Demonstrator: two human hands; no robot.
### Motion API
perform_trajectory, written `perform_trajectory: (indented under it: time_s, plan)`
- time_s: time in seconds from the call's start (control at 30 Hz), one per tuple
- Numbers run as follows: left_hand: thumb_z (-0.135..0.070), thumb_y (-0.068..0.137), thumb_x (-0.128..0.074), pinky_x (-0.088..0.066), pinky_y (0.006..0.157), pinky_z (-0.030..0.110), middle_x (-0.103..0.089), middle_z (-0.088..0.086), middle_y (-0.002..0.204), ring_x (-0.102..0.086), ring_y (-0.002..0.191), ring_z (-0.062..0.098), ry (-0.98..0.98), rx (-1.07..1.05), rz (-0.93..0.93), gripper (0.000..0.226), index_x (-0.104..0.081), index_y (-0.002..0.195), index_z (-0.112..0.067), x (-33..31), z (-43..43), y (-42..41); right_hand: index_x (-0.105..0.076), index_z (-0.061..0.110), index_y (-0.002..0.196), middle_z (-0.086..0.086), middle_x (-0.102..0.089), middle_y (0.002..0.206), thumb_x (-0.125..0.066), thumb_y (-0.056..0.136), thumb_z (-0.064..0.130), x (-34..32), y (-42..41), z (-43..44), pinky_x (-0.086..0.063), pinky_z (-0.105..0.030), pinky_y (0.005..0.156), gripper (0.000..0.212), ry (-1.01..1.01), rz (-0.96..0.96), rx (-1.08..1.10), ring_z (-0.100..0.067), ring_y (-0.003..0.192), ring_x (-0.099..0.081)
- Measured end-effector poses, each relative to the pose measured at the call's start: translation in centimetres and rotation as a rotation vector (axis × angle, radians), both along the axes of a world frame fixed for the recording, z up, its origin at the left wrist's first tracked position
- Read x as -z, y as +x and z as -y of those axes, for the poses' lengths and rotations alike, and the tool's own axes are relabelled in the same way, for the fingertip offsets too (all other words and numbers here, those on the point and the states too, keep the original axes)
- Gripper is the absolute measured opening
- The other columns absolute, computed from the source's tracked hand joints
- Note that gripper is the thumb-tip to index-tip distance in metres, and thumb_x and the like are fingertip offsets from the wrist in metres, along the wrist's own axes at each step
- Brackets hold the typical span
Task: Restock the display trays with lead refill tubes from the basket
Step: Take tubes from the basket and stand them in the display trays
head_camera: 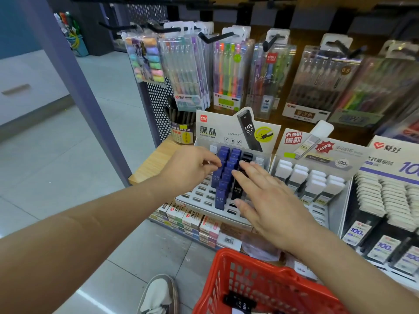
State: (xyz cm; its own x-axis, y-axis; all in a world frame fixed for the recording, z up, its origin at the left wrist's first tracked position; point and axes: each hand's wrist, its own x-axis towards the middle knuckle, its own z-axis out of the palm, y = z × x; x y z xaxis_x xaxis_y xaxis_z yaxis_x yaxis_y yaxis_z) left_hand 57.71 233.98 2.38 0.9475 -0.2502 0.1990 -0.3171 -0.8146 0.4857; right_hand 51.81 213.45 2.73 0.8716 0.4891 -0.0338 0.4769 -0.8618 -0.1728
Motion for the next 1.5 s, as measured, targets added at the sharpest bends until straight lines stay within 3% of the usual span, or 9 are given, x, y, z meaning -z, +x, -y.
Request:
perform_trajectory:
  time_s: [0.13, 0.27, 0.37, 0.5, 0.73, 0.93, 1.23, 1.4, 1.5]
  plan:
    - [-0.014, 0.089, -0.064, -0.049, 0.091, 0.030, -0.069, -0.005, 0.101, -0.060, 0.093, 0.011, 0.065, 0.036, 0.032, 0.018, -0.074, 0.103, -0.020, -1.6, -0.1, -0.1, -0.026, 0.033, 0.153, 0.015, -0.019, 0.161, -0.038, 0.102, 0.040, -2.1, -2.5, 2.5, -0.026, -0.027, 0.114, 0.053, 0.143, 0.041, 0.052, -0.007, 0.145, -0.022]
    - [-0.014, 0.090, -0.062, -0.047, 0.082, 0.024, -0.065, -0.009, 0.094, -0.059, 0.087, 0.010, 0.048, 0.030, 0.140, 0.018, -0.074, 0.102, -0.020, -6.0, 1.1, -1.9, -0.057, 0.036, 0.129, 0.022, -0.063, 0.109, -0.046, 0.100, 0.035, -4.2, -6.3, 7.1, -0.040, -0.009, 0.075, 0.031, 0.214, -0.090, 0.158, 0.011, 0.084, -0.055]
    - [-0.015, 0.090, -0.063, -0.046, 0.080, 0.018, -0.065, -0.012, 0.088, -0.058, 0.081, 0.004, -0.027, 0.069, 0.157, 0.016, -0.074, 0.097, -0.022, -10.2, 4.2, -4.8, -0.064, 0.036, 0.116, 0.015, -0.069, 0.091, -0.051, 0.098, 0.036, -4.4, -9.0, 9.9, -0.043, -0.014, 0.071, 0.022, 0.148, -0.240, 0.151, 0.006, 0.083, -0.061]
    - [-0.015, 0.089, -0.062, -0.039, 0.069, 0.003, -0.062, -0.022, 0.077, -0.056, 0.071, -0.003, 0.085, 0.254, 0.016, 0.016, -0.073, 0.095, -0.025, -11.0, 10.5, -9.5, -0.065, 0.029, 0.118, 0.011, -0.067, 0.115, -0.052, 0.097, 0.037, 0.0, -12.8, 13.3, -0.042, -0.024, 0.085, 0.026, -0.048, -0.440, 0.108, -0.011, 0.106, -0.060]
    - [-0.017, 0.090, -0.052, -0.048, 0.087, 0.028, -0.070, -0.003, 0.111, -0.063, 0.103, 0.019, 0.506, 0.401, -0.387, 0.026, -0.070, 0.107, -0.025, 3.8, 16.4, -17.5, -0.060, 0.019, 0.120, -0.010, -0.066, 0.119, -0.053, 0.094, 0.026, 12.5, -19.8, 17.9, -0.046, -0.034, 0.085, 0.028, -0.003, -0.660, 0.278, -0.030, 0.111, -0.060]
    - [-0.035, 0.097, -0.045, -0.053, 0.074, 0.037, -0.065, 0.013, 0.106, -0.063, 0.093, 0.031, 0.743, 0.198, -0.790, 0.036, -0.054, 0.124, -0.012, 16.7, 15.2, -24.9, -0.039, 0.018, 0.145, -0.013, -0.046, 0.139, -0.057, 0.093, 0.039, 19.7, -24.5, 17.2, -0.049, -0.035, 0.094, 0.059, -0.074, -0.767, 0.365, -0.031, 0.120, -0.054]
    - [-0.063, 0.078, -0.062, -0.044, 0.093, 0.043, -0.041, 0.015, 0.130, -0.044, 0.121, 0.035, 0.527, -0.245, -0.771, 0.080, -0.032, 0.129, -0.010, 24.5, 15.1, -28.6, -0.029, 0.016, 0.137, -0.012, -0.032, 0.135, -0.066, 0.066, 0.078, 25.4, -27.2, 8.6, -0.038, -0.045, 0.102, 0.101, 0.000, -0.798, 0.834, -0.034, 0.125, -0.035]
    - [-0.060, 0.071, -0.072, -0.036, 0.104, 0.043, -0.034, 0.018, 0.135, -0.034, 0.129, 0.037, 0.372, -0.385, -0.774, 0.099, -0.023, 0.140, -0.010, 25.7, 15.5, -26.7, -0.031, 0.016, 0.131, -0.011, -0.034, 0.130, -0.077, 0.068, 0.062, 26.6, -27.2, 6.8, -0.035, -0.040, 0.103, 0.091, -0.035, -0.673, 0.808, -0.031, 0.117, -0.034]
    - [-0.034, 0.073, -0.078, -0.034, 0.106, 0.043, -0.031, 0.019, 0.135, -0.035, 0.127, 0.040, 0.256, -0.439, -0.816, 0.099, -0.015, 0.146, -0.013, 26.1, 15.2, -25.8, -0.037, 0.020, 0.130, -0.011, -0.034, 0.132, -0.079, 0.077, 0.037, 27.2, -27.1, 6.6, -0.037, -0.038, 0.097, 0.070, 0.117, -0.710, 0.906, -0.033, 0.120, -0.035]
